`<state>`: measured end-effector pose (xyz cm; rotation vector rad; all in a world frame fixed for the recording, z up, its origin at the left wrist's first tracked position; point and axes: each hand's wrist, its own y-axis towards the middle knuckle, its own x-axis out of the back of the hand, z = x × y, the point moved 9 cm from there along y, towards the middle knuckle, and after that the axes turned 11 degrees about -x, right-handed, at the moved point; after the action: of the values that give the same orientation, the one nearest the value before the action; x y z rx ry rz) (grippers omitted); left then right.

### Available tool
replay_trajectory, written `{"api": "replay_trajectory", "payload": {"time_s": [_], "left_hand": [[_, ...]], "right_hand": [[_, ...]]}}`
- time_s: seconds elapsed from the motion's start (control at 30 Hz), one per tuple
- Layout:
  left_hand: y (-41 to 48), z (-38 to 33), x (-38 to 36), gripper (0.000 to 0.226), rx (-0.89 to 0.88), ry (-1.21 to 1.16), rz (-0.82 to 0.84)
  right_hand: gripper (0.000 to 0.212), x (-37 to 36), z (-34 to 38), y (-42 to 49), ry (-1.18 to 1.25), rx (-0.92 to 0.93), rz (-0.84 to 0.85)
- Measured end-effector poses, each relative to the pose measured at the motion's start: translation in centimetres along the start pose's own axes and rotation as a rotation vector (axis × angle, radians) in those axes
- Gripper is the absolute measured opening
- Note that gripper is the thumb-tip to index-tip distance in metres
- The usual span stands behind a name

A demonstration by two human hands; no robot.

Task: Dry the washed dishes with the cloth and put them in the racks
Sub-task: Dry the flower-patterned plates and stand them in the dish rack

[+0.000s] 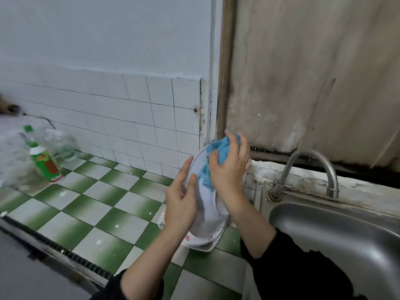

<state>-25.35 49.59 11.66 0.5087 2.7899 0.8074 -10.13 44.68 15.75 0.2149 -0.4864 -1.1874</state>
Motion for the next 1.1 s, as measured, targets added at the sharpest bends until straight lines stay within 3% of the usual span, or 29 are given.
{"api": "replay_trajectory", "payload": {"time_s": [0.07,0.1,0.2,0.27,0.3,0.4,0.43,0.47,0.57,0.63,0.67,0.77,0.8,0.87,1.0,1.03,1.1], "left_hand": [[-0.1,-1.3,0.4,0.04,-0.025,-0.01,-0.043],[0.0,-1.7,0.5,0.042,-0.03,-0.01,-0.061],[0.8,-2.8,1.2,0.041,-0.039,-0.04,-0.146],[1.0,-3.5,1.8,0.038,-0.059,-0.081,-0.21],[1.0,-3.9,2.1,0.037,-0.078,-0.09,-0.229],[0.8,-5.0,2.2,0.039,-0.13,-0.072,-0.243],[0.8,-5.4,2.2,0.039,-0.148,-0.072,-0.244],[1.0,-5.8,2.3,0.039,-0.167,-0.073,-0.249],[2.0,-6.8,3.5,0.04,-0.197,-0.115,-0.326],[2.8,-7.1,4.5,0.037,-0.193,-0.184,-0.382],[3.1,-7.3,5.0,0.035,-0.189,-0.21,-0.4],[3.0,-8.3,5.4,0.032,-0.222,-0.208,-0.384],[2.8,-8.8,5.3,0.032,-0.239,-0.198,-0.372],[2.7,-9.5,5.3,0.033,-0.263,-0.181,-0.371],[2.8,-9.6,6.7,0.037,-0.255,-0.185,-0.418],[2.8,-9.5,7.0,0.037,-0.238,-0.18,-0.411],[2.7,-9.3,7.3,0.038,-0.208,-0.136,-0.37]], "right_hand": [[0.045,-0.5,-1.1,2.1,0.064,-0.226,0.101],[0.045,-0.9,-0.2,1.9,0.093,-0.184,0.173],[0.038,-1.6,5.8,-3.3,0.095,0.362,0.367],[0.033,-2.1,7.3,-5.5,-0.019,0.659,0.396],[0.034,-2.1,7.6,-4.6,-0.029,0.674,0.362],[0.033,-0.8,6.7,0.7,0.139,0.289,0.191],[0.033,-0.4,6.6,0.9,0.182,0.227,0.15],[0.032,-0.3,7.2,0.0,0.192,0.278,0.141],[0.036,0.1,9.8,-6.9,0.146,0.882,0.203],[0.041,0.6,8.8,-8.1,0.078,1.076,0.167],[0.045,1.0,8.3,-6.8,0.11,1.006,0.137],[0.055,1.3,5.7,-0.5,0.368,0.393,0.146],[0.055,0.9,5.3,0.1,0.412,0.263,0.169],[0.049,0.3,5.6,-1.6,0.452,0.259,0.235],[0.042,-0.4,6.0,-6.2,0.322,0.646,0.302],[0.037,-0.4,5.6,-5.2,0.341,0.599,0.273],[0.027,0.1,4.6,-2.0,0.449,0.263,0.203]]}}
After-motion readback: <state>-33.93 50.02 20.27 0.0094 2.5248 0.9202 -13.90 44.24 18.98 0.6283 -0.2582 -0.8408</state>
